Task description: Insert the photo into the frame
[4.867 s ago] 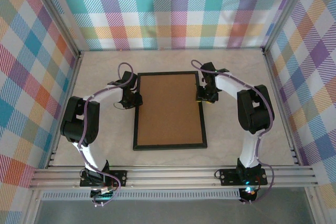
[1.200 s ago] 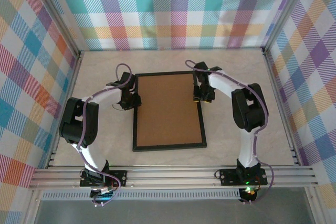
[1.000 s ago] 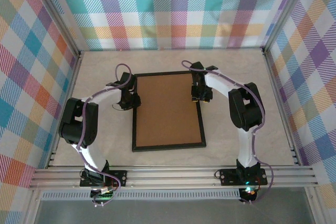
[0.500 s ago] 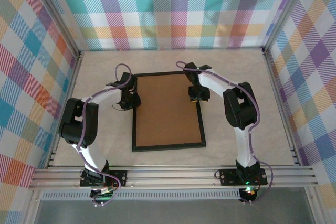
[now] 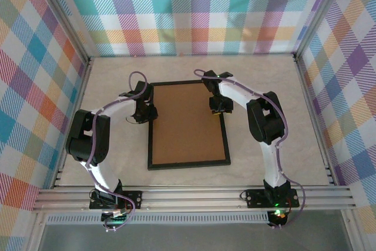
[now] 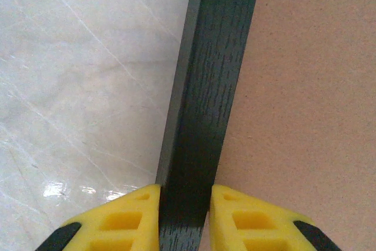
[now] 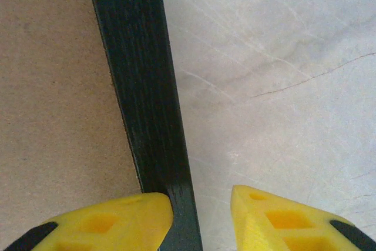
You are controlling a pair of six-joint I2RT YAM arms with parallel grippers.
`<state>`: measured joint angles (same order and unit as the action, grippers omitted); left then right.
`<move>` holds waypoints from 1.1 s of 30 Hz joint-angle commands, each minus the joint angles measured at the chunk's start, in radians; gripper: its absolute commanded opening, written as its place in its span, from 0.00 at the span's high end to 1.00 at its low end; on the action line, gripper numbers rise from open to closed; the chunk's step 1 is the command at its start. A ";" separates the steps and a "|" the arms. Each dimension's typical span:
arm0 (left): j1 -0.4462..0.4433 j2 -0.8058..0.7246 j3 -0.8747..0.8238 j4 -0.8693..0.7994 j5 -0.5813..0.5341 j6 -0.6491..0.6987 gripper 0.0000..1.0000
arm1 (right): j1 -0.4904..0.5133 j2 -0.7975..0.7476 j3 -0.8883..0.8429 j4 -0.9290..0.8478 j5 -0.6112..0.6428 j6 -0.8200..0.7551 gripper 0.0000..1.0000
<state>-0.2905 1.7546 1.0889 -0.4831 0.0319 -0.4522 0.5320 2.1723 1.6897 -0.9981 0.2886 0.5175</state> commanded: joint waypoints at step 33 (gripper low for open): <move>-0.049 0.021 -0.018 -0.006 0.083 -0.013 0.77 | 0.132 0.099 -0.015 0.071 -0.356 -0.057 0.43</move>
<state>-0.2901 1.7508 1.0889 -0.4965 -0.0418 -0.4541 0.5941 2.1860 1.7485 -1.0588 0.4007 0.5148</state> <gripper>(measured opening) 0.234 0.569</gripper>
